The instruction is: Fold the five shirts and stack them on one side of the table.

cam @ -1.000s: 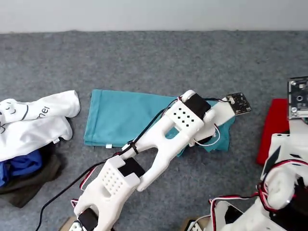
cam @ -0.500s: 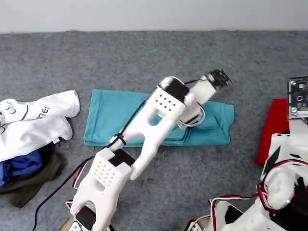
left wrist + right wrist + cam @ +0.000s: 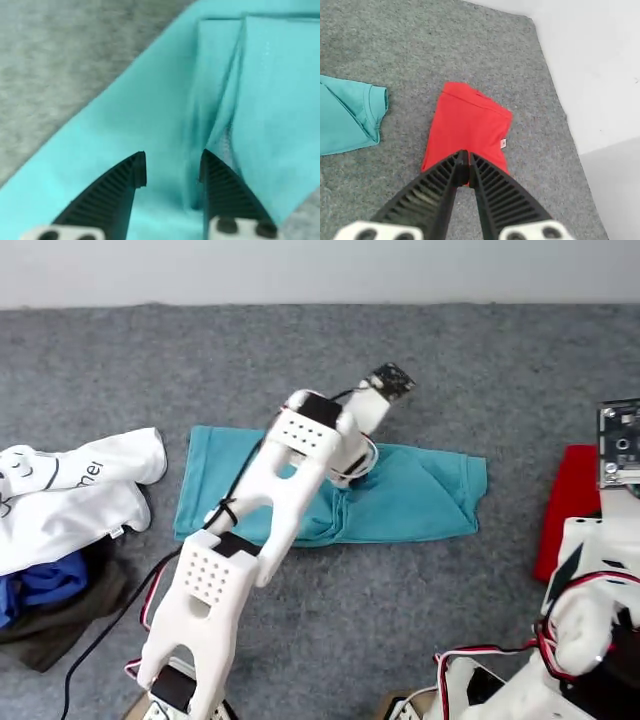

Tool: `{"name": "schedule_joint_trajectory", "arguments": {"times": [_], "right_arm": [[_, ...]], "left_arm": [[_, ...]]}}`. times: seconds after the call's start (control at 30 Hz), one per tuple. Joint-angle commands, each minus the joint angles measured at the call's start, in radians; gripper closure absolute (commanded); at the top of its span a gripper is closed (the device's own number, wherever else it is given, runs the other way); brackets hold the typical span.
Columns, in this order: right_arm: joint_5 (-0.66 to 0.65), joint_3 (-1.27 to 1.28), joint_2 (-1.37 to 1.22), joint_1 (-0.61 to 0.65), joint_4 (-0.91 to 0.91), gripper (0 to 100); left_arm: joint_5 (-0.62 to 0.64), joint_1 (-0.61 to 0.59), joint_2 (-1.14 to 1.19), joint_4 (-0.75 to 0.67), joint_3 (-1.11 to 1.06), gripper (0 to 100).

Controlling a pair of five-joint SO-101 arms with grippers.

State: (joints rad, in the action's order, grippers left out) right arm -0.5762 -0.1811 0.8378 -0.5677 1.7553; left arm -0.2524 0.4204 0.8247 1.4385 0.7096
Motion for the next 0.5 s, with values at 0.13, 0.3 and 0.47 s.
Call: {"name": "schedule_joint_trajectory", "arguments": {"times": [0.13,0.3,0.47], "right_arm": [[-0.008,-0.002,-0.001,-0.008,0.041,98.7],[-0.006,-0.002,-0.001,-0.008,0.041,98.8],[-0.006,-0.002,-0.001,-0.008,0.041,99.0]], "left_arm": [[-0.003,0.040,-0.006,0.256,0.351,82],[0.005,0.112,-0.026,0.319,0.430,84],[-0.002,0.172,-0.095,0.316,0.254,88]]}}
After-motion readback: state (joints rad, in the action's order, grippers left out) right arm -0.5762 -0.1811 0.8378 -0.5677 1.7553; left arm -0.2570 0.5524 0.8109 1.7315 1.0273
